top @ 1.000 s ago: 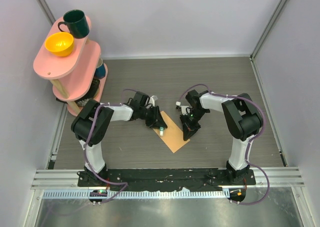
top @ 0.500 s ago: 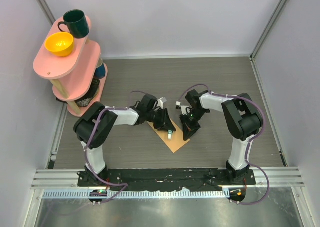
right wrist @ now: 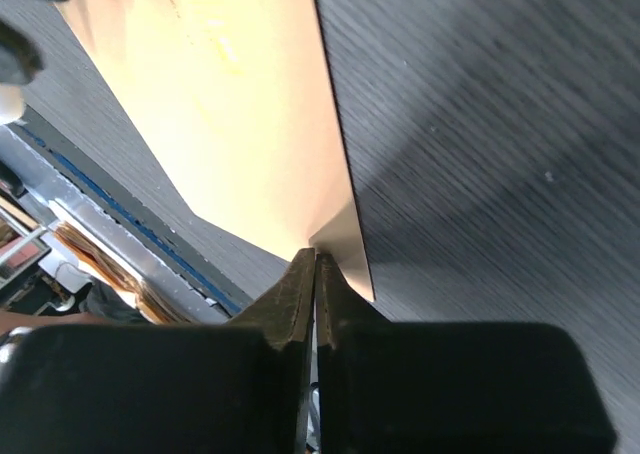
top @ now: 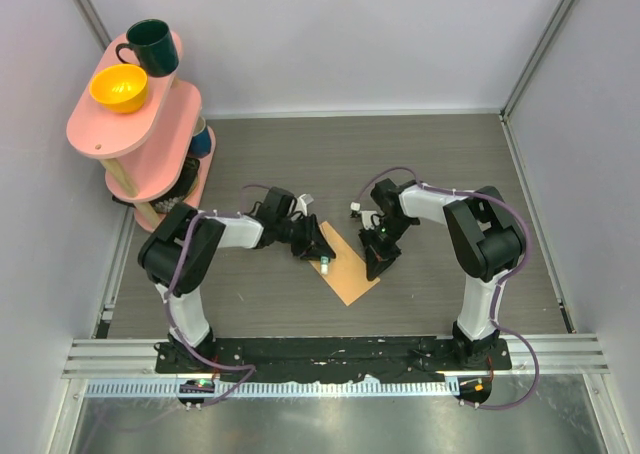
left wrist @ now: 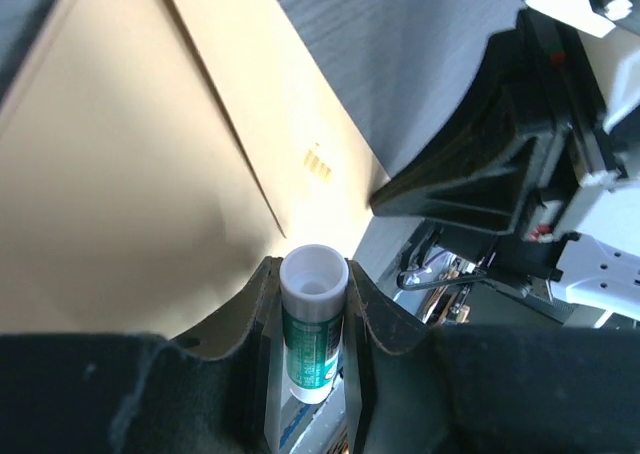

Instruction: Place the letter into the envelope and seal it

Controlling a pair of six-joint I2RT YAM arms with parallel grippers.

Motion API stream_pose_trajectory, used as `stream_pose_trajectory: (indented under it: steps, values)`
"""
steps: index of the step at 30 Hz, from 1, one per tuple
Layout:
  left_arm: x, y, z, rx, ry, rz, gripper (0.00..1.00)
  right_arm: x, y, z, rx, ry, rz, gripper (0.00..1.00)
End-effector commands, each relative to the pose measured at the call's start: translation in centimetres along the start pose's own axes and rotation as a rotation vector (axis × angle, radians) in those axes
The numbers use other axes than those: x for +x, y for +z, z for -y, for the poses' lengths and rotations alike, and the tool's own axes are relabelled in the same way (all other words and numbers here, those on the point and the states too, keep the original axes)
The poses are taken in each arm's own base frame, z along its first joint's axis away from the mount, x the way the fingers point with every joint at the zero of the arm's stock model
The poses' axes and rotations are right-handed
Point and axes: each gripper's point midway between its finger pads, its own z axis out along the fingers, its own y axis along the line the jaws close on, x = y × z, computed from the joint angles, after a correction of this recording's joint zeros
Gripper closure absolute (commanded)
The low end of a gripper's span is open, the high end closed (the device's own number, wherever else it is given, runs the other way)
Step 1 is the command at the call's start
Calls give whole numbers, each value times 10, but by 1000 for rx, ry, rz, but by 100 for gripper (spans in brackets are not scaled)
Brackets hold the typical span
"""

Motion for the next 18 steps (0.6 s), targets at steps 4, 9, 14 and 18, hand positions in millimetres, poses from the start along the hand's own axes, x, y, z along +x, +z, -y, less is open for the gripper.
stream_pose_trajectory:
  steps: [4,9,14,18]
  values:
    - [-16,-63,74,89,229,149,100,-44,-44,-35,-52,-231,214,63]
    - [-21,-104,98,56,318,237,100,-63,-97,-83,-123,-355,356,44]
    - [-27,-151,135,40,486,375,100,-75,-155,-111,-40,-469,514,39]
    - [-40,-198,170,-23,636,523,100,-83,-213,-129,83,-561,701,28]
